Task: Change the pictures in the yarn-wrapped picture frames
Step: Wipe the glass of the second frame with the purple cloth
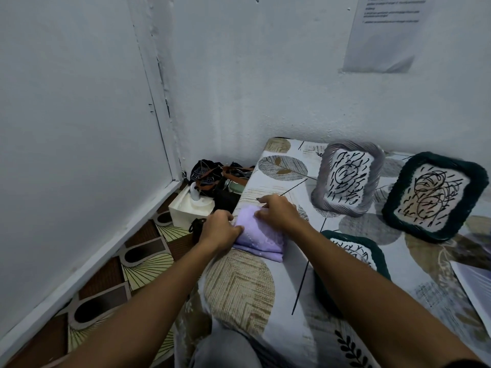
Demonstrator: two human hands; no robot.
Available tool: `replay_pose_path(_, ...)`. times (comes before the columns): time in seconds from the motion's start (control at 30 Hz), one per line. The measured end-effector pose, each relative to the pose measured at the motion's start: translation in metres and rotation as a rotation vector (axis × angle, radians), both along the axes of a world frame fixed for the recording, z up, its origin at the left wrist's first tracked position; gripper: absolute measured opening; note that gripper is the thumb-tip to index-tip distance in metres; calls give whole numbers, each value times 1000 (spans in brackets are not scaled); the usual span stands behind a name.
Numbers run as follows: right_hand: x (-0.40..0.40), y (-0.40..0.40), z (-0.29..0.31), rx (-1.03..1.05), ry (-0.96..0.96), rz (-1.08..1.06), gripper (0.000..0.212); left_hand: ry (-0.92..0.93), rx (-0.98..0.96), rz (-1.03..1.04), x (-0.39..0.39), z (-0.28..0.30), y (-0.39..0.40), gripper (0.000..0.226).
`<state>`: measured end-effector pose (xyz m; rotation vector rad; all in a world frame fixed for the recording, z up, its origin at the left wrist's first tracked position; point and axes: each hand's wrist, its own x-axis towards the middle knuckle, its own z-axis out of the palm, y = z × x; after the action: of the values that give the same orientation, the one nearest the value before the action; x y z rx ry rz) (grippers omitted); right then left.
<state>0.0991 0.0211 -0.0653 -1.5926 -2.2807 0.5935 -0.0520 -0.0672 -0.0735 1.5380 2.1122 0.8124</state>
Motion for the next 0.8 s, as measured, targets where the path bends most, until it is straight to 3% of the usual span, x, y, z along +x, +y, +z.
replay_pose_path(0.13,10,3,0,-42,89,-2,42,-151,-43,21,7,7,3,12)
replay_pose_path(0.23,19,2,9,-26,191,47,41,-270,-14,-20,10,17,1,9)
replay_pose_path(0.43,48,-6,42,-319,580,184,74,-497,-2,-262,15,56,-7,11)
replay_pose_path(0.6,76,-21,68,-550,728,257,66,-487,-64,-443,19,94,-5,12)
replay_pose_path(0.8,110,-55,77,-784,989,330,105,-541,-196,-651,38,142,-10,9)
